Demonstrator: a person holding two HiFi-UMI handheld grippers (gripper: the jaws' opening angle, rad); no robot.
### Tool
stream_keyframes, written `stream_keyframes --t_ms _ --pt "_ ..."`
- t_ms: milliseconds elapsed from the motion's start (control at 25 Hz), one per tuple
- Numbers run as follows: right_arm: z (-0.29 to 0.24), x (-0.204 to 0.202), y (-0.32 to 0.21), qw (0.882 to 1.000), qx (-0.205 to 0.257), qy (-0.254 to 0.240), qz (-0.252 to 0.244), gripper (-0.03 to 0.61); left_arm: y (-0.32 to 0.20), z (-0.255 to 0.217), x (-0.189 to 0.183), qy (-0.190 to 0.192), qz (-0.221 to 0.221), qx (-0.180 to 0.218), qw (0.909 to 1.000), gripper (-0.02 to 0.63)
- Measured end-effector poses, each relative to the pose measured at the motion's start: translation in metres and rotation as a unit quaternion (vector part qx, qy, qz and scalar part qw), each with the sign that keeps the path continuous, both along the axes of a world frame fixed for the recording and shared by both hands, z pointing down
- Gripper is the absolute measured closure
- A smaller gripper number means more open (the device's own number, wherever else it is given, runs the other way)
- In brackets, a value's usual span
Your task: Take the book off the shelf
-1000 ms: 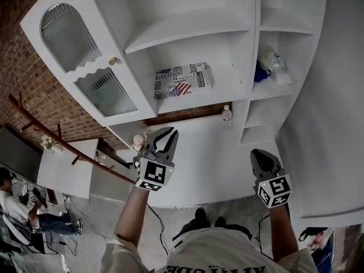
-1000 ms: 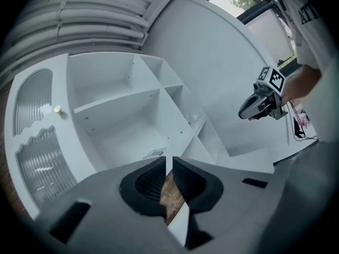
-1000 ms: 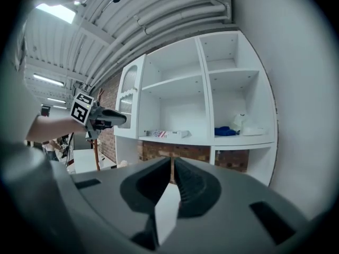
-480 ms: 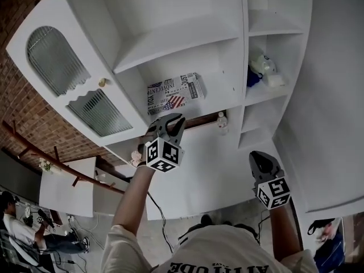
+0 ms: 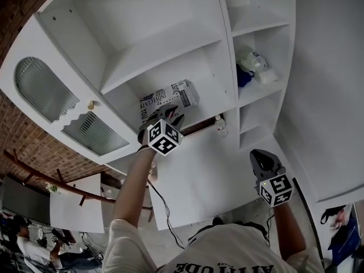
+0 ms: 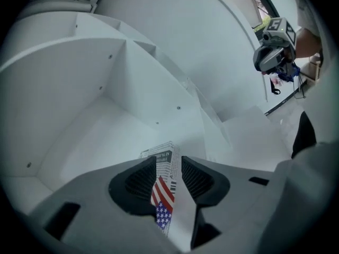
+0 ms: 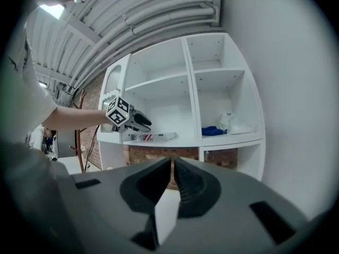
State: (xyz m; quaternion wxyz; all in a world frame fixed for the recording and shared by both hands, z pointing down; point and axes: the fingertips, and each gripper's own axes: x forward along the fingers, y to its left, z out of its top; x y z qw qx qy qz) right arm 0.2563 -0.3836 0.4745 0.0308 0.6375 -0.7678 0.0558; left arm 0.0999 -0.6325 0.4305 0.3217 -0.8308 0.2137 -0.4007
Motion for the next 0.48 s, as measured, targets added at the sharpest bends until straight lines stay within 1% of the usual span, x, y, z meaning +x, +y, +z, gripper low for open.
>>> stream_keyframes --t_ms 120,280,400,480 --pt "0.006 0.002 0.001 1.000 -0.006 -0.006 0.006 0.540 -0.019 0.016 0.000 -0.033 -0.008 -0.026 0.9991 0.460" --pt "0.014 0.007 0.002 1.000 -0.015 -0.011 0.016 0.540 -0.041 0.034 -0.008 -0.075 -0.027 -0.054 0.9953 0.437" --pt "0.017 0.006 0.001 1.000 -0.018 -0.011 0.017 0.540 -0.054 0.047 -0.015 -0.095 -0.044 -0.091 0.9903 0.414" --pt "0.018 0.003 0.000 1.000 -0.018 -0.010 0.015 0.540 -0.063 0.051 -0.019 -0.101 -0.052 -0.100 0.9885 0.408"
